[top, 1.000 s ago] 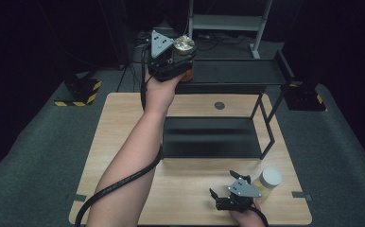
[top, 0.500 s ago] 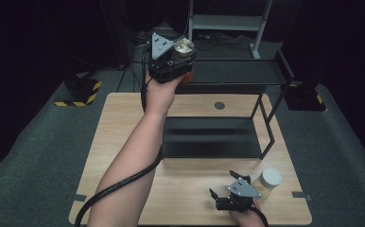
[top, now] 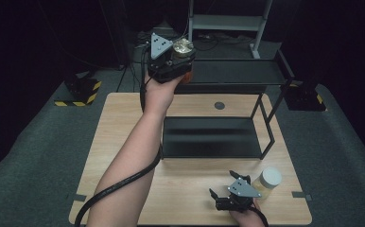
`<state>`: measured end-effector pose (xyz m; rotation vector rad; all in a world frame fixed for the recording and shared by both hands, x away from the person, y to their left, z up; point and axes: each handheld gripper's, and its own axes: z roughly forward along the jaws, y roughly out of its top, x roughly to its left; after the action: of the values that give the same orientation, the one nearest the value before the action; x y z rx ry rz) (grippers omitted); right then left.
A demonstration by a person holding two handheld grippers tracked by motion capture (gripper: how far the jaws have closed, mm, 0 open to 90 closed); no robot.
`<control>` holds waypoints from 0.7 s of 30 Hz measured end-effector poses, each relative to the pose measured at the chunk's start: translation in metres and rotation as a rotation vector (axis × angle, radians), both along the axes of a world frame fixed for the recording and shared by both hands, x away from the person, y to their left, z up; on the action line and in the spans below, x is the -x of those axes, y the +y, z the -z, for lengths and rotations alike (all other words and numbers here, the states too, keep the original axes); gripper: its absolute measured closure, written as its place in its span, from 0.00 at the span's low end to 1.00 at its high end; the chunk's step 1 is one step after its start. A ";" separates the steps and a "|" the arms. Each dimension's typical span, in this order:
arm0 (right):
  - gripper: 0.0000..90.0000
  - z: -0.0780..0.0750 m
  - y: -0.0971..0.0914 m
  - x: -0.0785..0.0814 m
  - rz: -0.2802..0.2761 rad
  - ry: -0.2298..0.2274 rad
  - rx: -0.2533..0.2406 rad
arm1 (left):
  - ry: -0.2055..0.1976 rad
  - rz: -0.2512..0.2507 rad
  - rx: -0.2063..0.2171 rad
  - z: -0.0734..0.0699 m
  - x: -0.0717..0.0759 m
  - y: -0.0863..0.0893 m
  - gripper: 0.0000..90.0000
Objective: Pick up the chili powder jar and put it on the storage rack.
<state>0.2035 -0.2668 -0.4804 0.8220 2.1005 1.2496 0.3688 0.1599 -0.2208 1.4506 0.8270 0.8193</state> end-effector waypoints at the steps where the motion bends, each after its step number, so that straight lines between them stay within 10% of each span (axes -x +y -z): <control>1: 0.00 0.000 0.000 0.000 0.000 0.000 0.000 | 0.000 0.001 0.004 0.000 0.000 0.000 0.37; 11: 0.00 0.000 0.000 0.000 0.000 0.001 0.000 | 0.004 -0.029 -0.016 -0.002 0.009 -0.009 0.00; 21: 0.00 0.000 0.000 0.000 -0.001 0.001 0.001 | -0.009 -0.031 -0.023 -0.001 0.026 -0.003 0.00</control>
<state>0.2036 -0.2665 -0.4803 0.8212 2.1022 1.2483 0.3424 0.1565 -0.2200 1.4567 0.8381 0.8607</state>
